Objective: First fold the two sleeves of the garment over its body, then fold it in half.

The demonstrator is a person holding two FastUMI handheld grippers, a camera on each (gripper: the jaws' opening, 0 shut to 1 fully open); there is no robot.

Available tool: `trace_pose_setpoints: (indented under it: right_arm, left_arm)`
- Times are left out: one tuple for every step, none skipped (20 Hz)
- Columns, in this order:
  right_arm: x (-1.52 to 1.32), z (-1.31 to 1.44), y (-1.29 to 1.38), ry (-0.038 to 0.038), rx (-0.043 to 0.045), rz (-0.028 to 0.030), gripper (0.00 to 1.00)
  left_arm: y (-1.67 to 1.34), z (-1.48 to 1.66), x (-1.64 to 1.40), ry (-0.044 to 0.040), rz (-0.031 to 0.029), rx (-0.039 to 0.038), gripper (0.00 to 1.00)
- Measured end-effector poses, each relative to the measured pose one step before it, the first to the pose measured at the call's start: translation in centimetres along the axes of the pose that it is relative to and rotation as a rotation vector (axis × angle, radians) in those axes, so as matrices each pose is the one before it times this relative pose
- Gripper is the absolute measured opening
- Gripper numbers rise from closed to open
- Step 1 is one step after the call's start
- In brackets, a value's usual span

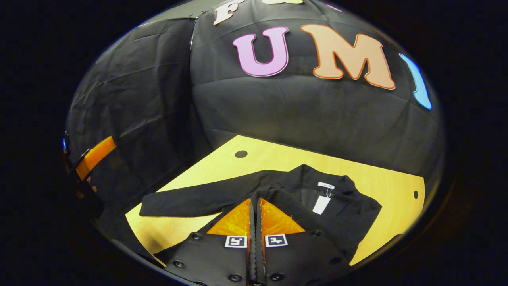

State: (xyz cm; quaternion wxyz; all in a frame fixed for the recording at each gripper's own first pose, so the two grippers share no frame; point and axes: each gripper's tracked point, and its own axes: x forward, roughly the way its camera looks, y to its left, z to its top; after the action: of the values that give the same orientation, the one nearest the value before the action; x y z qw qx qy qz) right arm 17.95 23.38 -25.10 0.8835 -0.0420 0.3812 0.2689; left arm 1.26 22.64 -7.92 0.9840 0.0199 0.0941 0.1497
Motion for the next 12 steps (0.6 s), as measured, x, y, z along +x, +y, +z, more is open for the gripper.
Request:
trace_pose_setpoints:
  right_arm:
    - [0.841, -0.033, 0.3, 0.01199, 0.00101, 0.00231, 0.02]
    - [0.904, -0.188, 0.23, 0.01078, 0.00237, -0.00066, 0.02]
    - [0.653, -0.106, 0.281, 0.00779, 0.00367, -0.00149, 0.02]
    - [0.597, -0.118, 0.277, 0.00614, 0.00159, -0.00054, 0.02]
    - [0.364, 0.062, 0.194, 0.00186, 0.0005, -0.00161, 0.02]
    - [0.339, -0.027, 0.226, 0.00018, 0.00086, -0.00345, 0.02]
    - [-0.089, 0.24, 0.091, -0.0064, 0.00842, -0.00486, 0.02]
    - [-0.708, 0.843, 0.791, -0.03871, 0.02592, 0.04019, 0.02]
    - [-0.717, 1.527, 1.604, -0.04714, 0.03681, 0.0682, 0.19]
    - [-0.495, 2.226, 1.173, -0.08417, 0.00683, 0.04446, 0.35]
    - [-0.721, 2.262, -0.364, -0.10631, -0.04058, -0.04095, 0.51]
    - [-1.143, 2.412, -1.013, -0.07949, -0.04388, -0.05645, 0.67]
  left_arm:
    - [0.616, -0.241, 0.127, 0.00548, 0.0066, 0.00231, 0.91]
    - [0.556, -0.216, 0.072, 0.00461, 0.0064, 0.0001, 0.91]
    - [0.43, -0.072, 0.056, 0.00416, 0.00547, -0.00211, 0.91]
    - [0.437, -0.209, 0.027, 0.00394, 0.00591, -0.00172, 0.91]
    - [0.348, -0.188, 0.135, 0.00489, 0.00581, -0.00093, 0.96]
    - [0.224, -0.255, 0.021, 0.00598, 0.00057, -0.00048, 0.95]
    - [0.045, -0.17, 0.071, 0.00332, -0.00186, -0.00024, 0.95]
    - [0.015, -0.121, 0.022, 0.00117, -0.00437, -0.00035, 0.96]
    - [-0.011, 0.026, 0.122, -0.00235, -0.00333, -0.00251, 0.96]
    - [-0.035, 0.055, 0.221, -0.00418, -0.00411, -0.00425, 0.93]
    - [-0.116, -0.023, 0.174, 0.00004, -0.00443, -0.00126, 0.96]
    - [-0.021, -0.273, 0.128, 0.00349, -0.00151, 0.00241, 0.93]
